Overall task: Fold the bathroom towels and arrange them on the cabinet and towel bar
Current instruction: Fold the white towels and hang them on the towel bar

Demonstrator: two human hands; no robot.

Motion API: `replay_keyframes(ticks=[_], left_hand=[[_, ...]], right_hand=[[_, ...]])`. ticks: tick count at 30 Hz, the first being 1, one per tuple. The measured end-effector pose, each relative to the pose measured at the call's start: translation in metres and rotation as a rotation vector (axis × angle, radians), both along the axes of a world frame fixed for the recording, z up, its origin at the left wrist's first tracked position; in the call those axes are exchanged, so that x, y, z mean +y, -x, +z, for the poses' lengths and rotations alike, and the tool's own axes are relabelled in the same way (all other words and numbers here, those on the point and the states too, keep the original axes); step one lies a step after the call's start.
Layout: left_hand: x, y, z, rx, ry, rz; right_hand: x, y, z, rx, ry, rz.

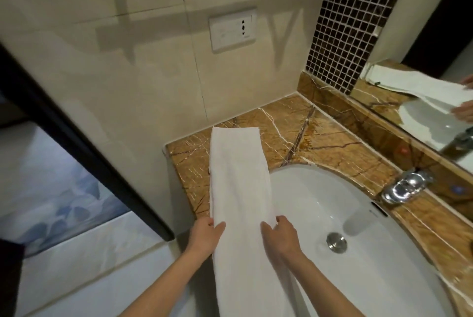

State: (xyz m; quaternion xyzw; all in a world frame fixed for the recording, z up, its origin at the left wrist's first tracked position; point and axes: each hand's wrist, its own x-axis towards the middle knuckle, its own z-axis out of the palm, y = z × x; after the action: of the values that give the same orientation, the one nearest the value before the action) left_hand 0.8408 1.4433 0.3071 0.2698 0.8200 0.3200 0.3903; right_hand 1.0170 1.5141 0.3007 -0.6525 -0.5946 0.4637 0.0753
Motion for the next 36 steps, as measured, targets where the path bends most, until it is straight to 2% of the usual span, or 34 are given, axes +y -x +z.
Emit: replay_keyframes(ticks=[4,8,12,15,21,27,31,36], left_hand=[[-0.019,-0.008,-0.005,-0.07,0.093,-0.09],[-0.041,-0.02,-0.008,-0.064,0.072,-0.081],[-0.065,-0.032,-0.014,-0.067,0.095,-0.035],[-0.079,-0.039,-0.017,-0.152,0.099,-0.006],[-0.09,-0.04,-0.024,-0.239,-0.002,0.029],[-0.101,-0.046,-0.029,-0.223,-0.075,0.035],[-0.116,-0.051,-0.032,-0.314,-0.078,0.044],[-0.133,-0.061,-0.026,-0.469,-0.046,0.095]], right_hand=[[-0.013,-0.008,-0.011,-0.038,0.073,-0.011],[-0.028,-0.017,-0.018,-0.025,0.129,-0.075],[-0.039,-0.023,-0.016,-0.036,0.103,-0.115],[-0.046,-0.028,-0.013,-0.037,0.082,-0.133],[-0.055,-0.032,-0.009,-0.091,-0.014,-0.105],[-0.064,-0.033,-0.01,-0.131,-0.075,-0.061],[-0.069,-0.043,-0.009,-0.056,-0.035,-0.07],[-0.078,-0.055,-0.01,-0.062,-0.016,-0.025]])
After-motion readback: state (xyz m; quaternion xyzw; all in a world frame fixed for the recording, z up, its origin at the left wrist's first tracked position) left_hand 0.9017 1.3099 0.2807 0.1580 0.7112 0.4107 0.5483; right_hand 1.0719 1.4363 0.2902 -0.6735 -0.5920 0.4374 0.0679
